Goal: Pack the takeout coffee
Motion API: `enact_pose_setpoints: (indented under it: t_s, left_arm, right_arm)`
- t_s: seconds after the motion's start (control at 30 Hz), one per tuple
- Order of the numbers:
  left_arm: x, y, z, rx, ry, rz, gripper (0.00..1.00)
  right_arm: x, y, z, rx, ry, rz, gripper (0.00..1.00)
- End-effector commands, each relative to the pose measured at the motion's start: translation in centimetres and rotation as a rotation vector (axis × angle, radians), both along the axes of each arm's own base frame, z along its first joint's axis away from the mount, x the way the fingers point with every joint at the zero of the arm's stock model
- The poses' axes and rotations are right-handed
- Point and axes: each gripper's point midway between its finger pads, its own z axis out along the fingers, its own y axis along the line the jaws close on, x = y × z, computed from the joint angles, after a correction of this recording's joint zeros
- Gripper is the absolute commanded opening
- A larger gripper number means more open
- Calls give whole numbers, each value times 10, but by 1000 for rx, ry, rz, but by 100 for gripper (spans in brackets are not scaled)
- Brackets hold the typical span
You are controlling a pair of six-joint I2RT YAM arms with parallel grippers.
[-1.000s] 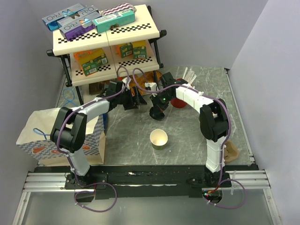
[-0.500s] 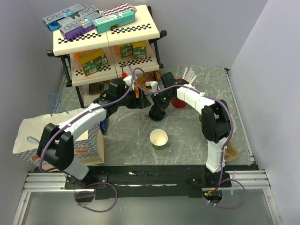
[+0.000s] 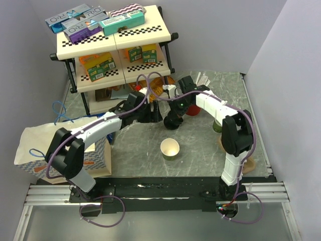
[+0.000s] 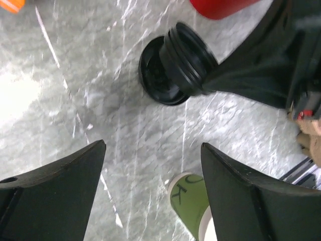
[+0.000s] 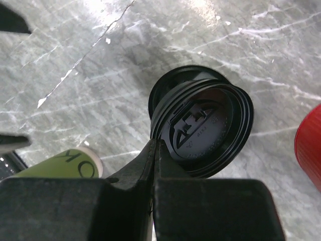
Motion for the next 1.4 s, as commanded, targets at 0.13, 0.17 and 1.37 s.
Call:
enact_pose_setpoints:
  t_s: [0.13,0.17,1.37]
  left_arm:
    - [19,-30,12,-187,-2,-40,83]
    - [21,-31,4,-182,18,-33,83]
    - [44,-40,-34,-317,185,38,82]
  right_arm:
    - [-2,9,29,83,-47,13,0]
    - [-2,10,28,86,-38,14,0]
    - [-11,21,20,137,54,39,0]
